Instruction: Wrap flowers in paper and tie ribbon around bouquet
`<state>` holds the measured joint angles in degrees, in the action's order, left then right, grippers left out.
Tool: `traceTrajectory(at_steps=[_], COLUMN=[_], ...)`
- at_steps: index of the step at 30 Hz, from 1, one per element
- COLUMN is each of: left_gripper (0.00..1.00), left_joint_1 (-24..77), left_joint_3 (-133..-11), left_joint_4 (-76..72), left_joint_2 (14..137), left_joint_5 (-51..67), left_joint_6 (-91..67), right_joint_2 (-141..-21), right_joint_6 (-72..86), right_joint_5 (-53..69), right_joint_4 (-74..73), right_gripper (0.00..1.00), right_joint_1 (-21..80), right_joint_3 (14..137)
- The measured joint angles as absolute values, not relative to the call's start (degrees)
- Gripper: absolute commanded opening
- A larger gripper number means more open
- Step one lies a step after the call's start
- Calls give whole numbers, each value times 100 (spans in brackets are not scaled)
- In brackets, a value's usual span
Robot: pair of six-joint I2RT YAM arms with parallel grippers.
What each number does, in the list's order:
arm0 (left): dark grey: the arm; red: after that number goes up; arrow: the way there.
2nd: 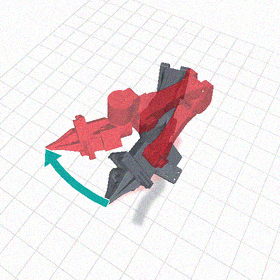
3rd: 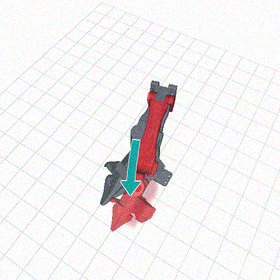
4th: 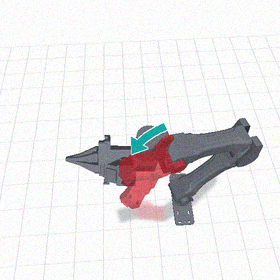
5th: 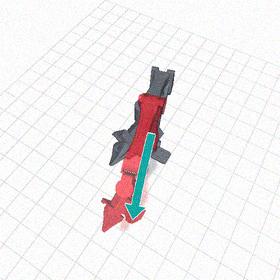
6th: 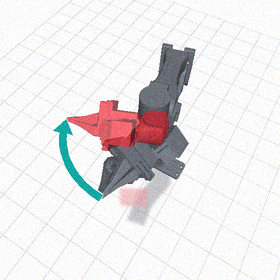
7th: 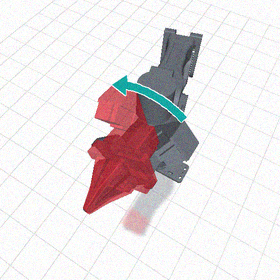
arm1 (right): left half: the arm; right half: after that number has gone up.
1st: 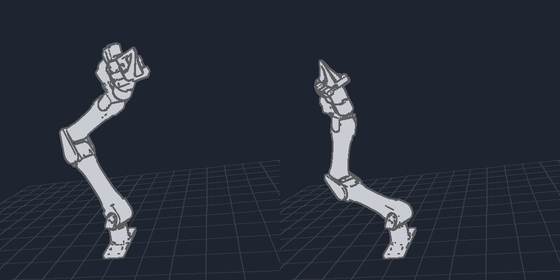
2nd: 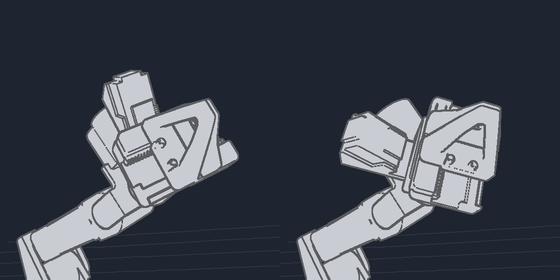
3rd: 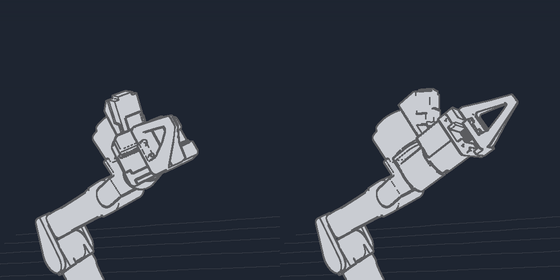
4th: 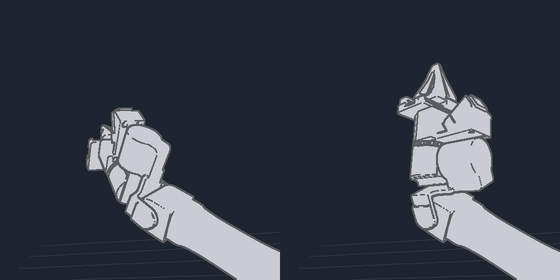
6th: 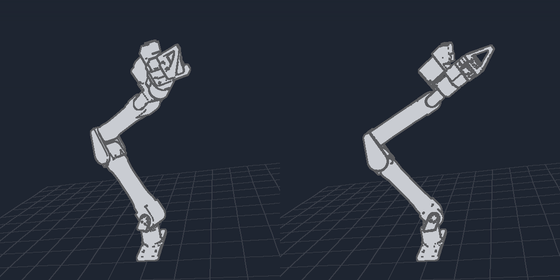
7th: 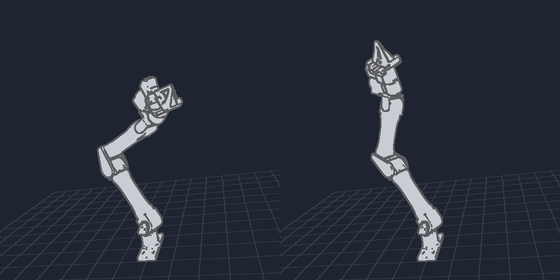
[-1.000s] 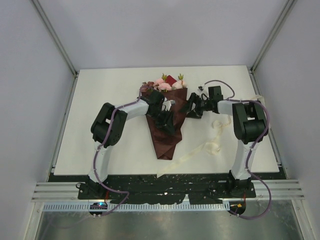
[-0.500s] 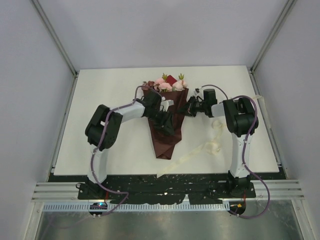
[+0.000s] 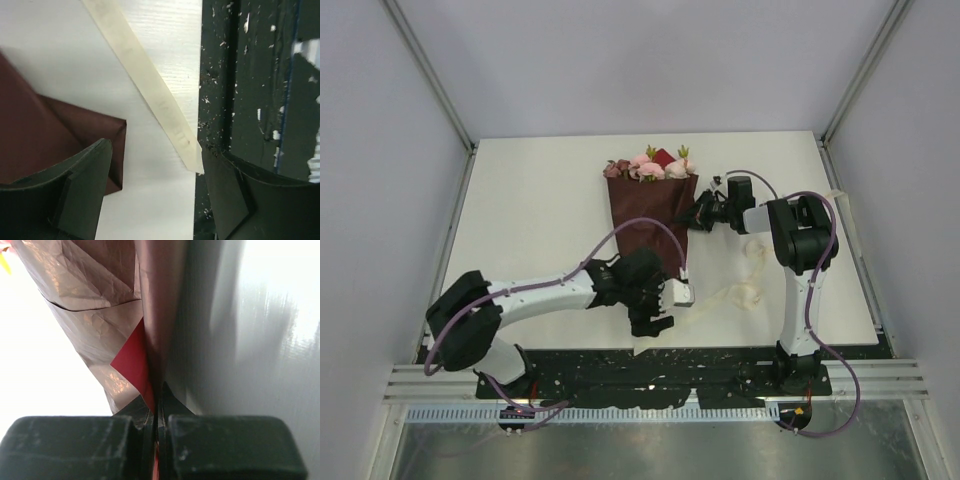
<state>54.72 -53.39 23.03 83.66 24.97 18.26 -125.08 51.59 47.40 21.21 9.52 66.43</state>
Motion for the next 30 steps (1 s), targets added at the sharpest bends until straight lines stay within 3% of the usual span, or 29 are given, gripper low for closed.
traceTrajectory(at_steps=[14,19,22,23,30], left_gripper=[68,37,5,0,0], left_joint_1=[6624,6724,6720,6713,6650], left_joint_3=[-6007,-6095,-6128,-6121,-5253], left_joint_4=[2043,1997,2021,2034,2331], left_joint_2=[10134,10232,10256,10245,9338], left_joint_5=[1413,1463,1483,1479,1380], left_joint_6=[2707,2746,2751,2766,2899], right_joint_2=[-12508,-12508,-12508,-12501,-12210], right_joint_6=[5083,5054,5050,5068,5605], right_joint_5=[4757,4777,4803,4812,4925], right_joint_4=[2130,2128,2119,2130,2300], right_gripper=[6,6,6,6,6], right_joint_1=[915,888,875,867,797], right_joint_3=[6545,6545,6545,6534,6215])
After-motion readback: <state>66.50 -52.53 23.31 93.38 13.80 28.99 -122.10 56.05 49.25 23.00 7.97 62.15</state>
